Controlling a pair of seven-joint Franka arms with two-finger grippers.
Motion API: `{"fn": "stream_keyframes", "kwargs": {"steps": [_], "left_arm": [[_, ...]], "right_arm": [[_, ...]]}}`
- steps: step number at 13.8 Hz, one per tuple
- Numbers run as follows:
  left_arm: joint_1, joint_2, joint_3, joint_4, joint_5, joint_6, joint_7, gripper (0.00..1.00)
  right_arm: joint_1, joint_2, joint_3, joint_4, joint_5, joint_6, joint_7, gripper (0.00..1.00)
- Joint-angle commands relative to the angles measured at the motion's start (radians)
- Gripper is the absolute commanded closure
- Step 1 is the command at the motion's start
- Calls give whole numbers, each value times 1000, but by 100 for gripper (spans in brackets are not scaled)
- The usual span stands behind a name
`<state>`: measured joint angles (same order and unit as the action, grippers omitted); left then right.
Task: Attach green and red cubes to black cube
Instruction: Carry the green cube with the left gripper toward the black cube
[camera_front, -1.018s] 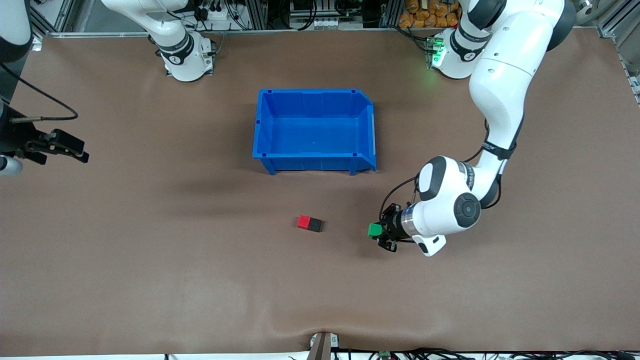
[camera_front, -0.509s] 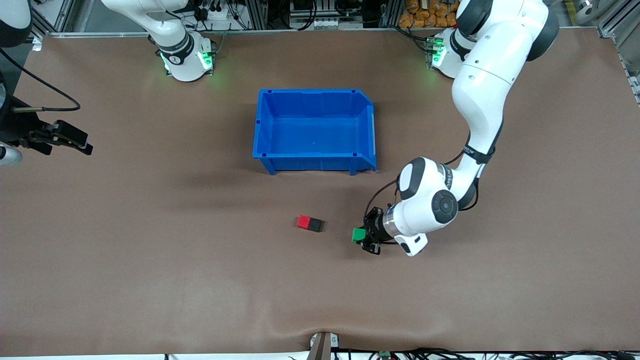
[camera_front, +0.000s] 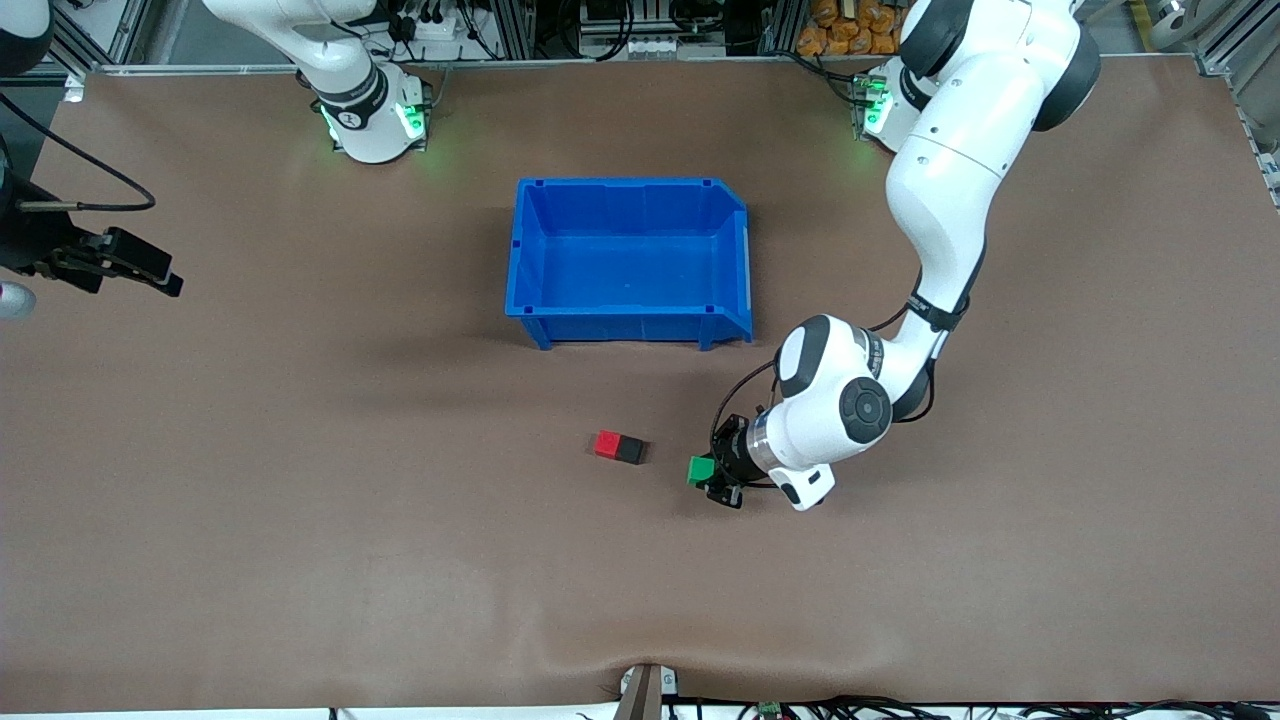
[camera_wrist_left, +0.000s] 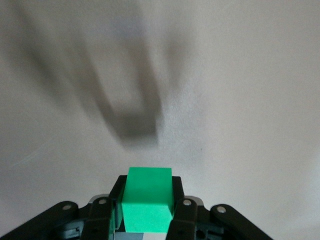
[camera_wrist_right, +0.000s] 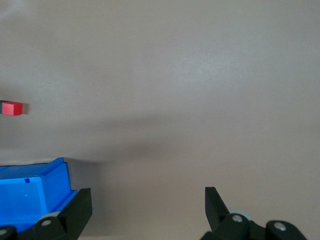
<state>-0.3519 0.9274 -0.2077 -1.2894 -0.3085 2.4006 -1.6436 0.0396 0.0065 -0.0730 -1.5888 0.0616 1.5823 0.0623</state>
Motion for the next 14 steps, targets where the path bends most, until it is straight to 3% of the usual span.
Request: {"fn": "stream_keyframes", "kwargs": {"steps": [1, 14], "left_arm": [[-13, 25, 2, 35, -18, 25, -12, 100], [-90, 106, 1, 119, -57, 100, -15, 100]], "right_arm": [[-23, -8, 15, 39, 3, -24, 21, 0], [-20, -8, 15, 53, -59, -101, 17, 0]]}}
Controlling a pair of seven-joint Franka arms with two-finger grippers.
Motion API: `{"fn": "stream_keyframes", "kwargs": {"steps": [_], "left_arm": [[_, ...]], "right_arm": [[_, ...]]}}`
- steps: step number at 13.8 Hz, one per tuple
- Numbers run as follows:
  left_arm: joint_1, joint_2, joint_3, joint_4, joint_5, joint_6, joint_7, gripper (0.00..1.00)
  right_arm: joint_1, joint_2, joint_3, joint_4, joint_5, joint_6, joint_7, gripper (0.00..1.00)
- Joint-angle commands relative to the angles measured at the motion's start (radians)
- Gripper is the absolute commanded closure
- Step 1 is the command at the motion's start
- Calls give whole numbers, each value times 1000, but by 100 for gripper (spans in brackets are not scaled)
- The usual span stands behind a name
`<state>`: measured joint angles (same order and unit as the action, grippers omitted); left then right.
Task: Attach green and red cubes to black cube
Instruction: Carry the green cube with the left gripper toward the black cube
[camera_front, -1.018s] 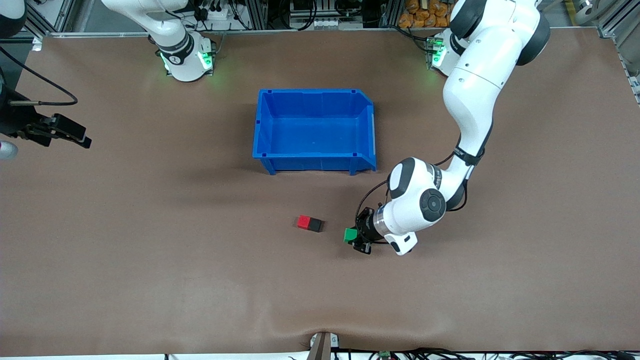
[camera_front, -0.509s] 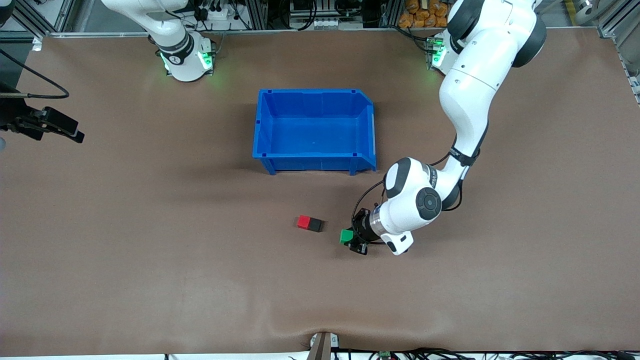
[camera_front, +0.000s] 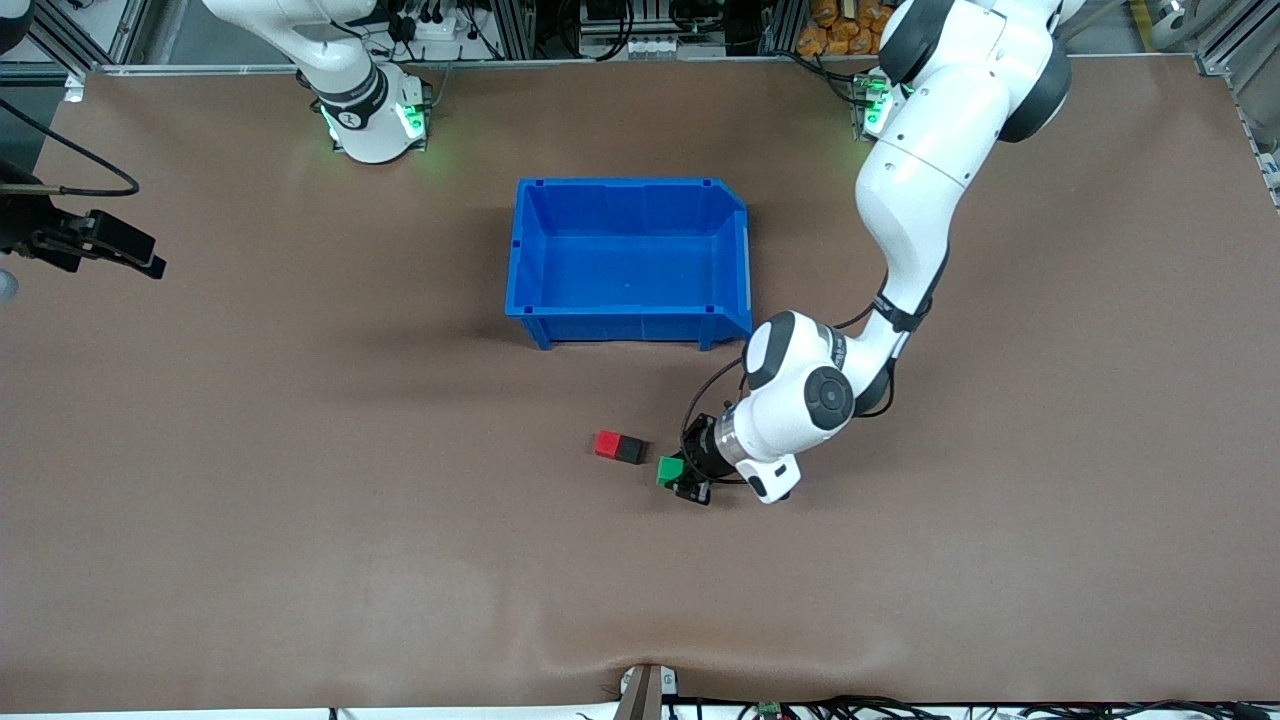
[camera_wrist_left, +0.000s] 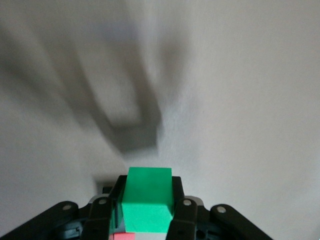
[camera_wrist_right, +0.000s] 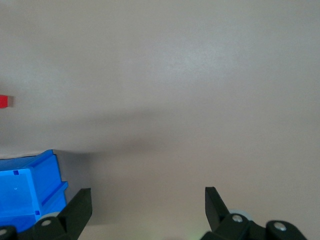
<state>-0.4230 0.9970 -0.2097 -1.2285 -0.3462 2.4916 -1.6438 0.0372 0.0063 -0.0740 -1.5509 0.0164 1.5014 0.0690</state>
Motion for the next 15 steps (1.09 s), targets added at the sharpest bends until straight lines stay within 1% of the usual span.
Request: {"fn": "stream_keyframes", "kwargs": {"steps": [1, 5, 8, 15], "left_arm": [[-22, 40, 4, 60, -19, 9, -13, 100], [-36, 52, 9, 60, -19, 9, -13, 100], [-46, 54, 18, 60, -19, 9, -13, 100], [-53, 63, 21, 55, -19, 7, -16, 100]], "right_arm": [[-17, -8, 16, 14, -13, -20, 11, 0], [-10, 1, 17, 14, -3, -10, 15, 0], [16, 9, 17, 15, -12, -7, 15, 0], [3, 3, 11, 25, -15, -20, 12, 0]]}}
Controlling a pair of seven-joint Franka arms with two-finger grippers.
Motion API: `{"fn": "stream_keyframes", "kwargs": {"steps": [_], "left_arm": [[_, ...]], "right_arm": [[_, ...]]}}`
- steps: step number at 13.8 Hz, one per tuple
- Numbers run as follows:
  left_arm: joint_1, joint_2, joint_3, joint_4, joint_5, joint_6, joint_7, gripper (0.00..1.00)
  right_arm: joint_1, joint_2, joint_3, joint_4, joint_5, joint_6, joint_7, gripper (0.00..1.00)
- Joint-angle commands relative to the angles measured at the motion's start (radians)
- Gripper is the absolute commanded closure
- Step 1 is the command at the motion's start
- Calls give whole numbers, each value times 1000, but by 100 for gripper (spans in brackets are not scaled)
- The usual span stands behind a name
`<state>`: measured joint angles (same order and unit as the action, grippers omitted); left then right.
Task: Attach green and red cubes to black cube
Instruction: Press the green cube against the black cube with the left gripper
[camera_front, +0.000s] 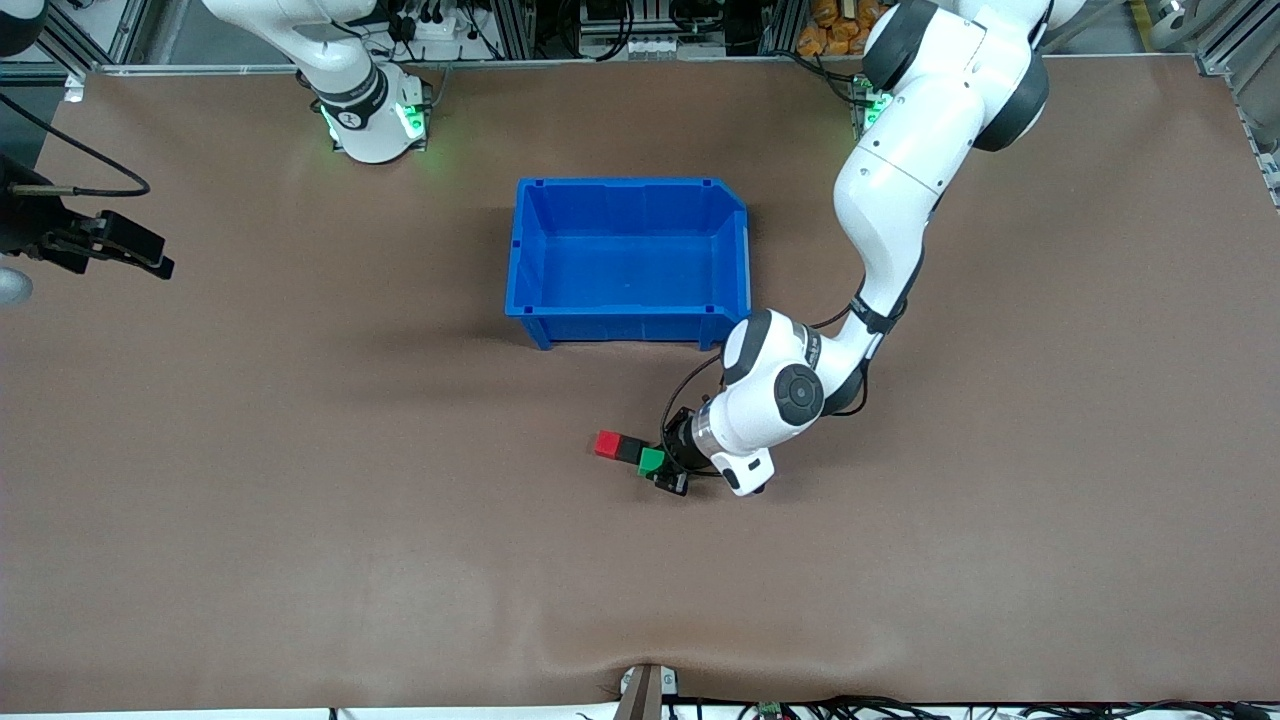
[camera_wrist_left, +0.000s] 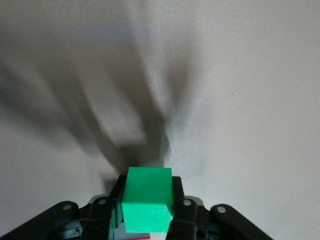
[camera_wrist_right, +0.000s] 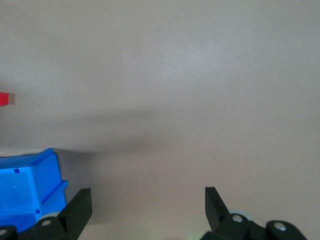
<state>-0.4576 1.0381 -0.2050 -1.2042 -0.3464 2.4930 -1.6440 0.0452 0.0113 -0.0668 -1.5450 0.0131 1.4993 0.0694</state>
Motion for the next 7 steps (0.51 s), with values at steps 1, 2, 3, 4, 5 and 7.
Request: {"fn": "stream_keyframes", "kwargs": {"steps": [1, 2, 3, 4, 5, 7], "left_arm": [[-18, 22, 15, 29, -19, 1, -22, 100], [-19, 20, 16, 28, -17, -3, -34, 100], [-20, 20, 16, 26, -17, -8, -39, 100], [-20, 20, 16, 26, -17, -19, -43, 100], [-20, 19, 16, 26, -17, -20, -56, 100], [-18, 16, 16, 26, -17, -42, -85, 100]], "right_arm": [[-5, -2, 4, 19, -13, -18, 12, 0], [-5, -4, 2, 20, -13, -18, 12, 0], [-8, -4, 1, 28, -13, -18, 12, 0], [-21, -4, 1, 34, -13, -18, 9, 0], [-30, -4, 1, 36, -12, -18, 6, 0], [-38, -4, 1, 37, -12, -36, 4, 0]]}}
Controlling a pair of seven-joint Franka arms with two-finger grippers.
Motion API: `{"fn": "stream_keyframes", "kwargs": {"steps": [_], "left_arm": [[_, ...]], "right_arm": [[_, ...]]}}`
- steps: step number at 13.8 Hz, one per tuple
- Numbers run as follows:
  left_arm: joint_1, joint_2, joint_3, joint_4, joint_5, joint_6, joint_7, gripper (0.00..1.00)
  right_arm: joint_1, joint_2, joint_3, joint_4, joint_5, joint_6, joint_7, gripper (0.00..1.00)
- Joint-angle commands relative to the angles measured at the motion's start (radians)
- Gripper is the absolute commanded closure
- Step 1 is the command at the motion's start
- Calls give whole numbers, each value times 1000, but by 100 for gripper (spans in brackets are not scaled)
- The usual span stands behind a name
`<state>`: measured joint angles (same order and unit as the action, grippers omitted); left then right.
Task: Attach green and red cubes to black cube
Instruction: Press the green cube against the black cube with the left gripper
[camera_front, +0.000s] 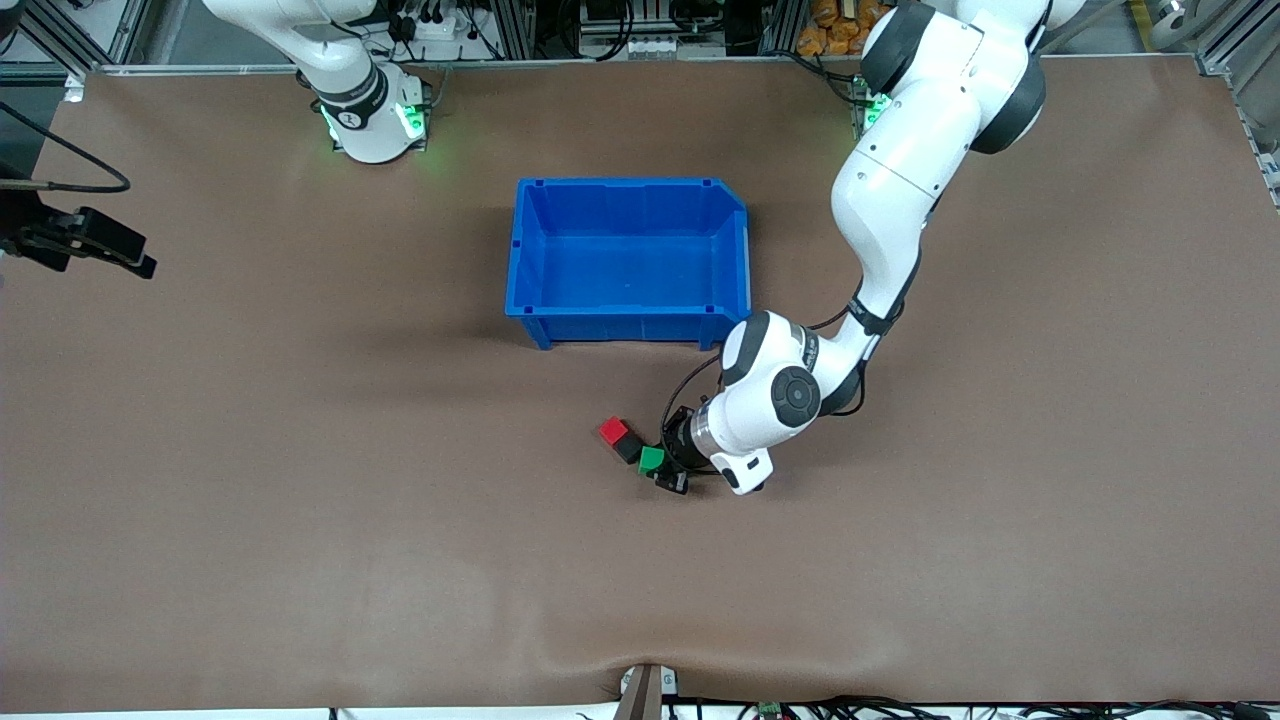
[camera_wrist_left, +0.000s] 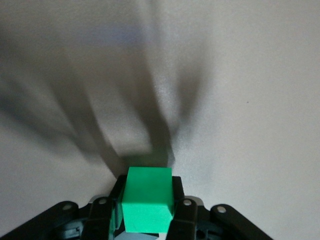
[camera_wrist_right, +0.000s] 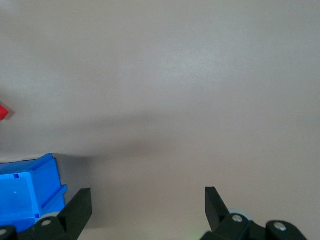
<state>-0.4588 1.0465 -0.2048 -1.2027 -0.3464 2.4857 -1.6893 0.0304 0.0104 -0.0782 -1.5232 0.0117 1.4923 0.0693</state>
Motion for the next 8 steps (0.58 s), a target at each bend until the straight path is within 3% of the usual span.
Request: {"fn": "stream_keyframes", "kwargs": {"steps": [1, 8], "left_arm": [[-17, 6, 16, 25, -17, -39, -50, 100], [-15, 3, 18, 25, 21, -39, -40, 100]], "right_arm": [[-21, -3, 14, 17, -10, -46, 3, 0], [-15, -1, 15, 15, -10, -52, 4, 0]]}}
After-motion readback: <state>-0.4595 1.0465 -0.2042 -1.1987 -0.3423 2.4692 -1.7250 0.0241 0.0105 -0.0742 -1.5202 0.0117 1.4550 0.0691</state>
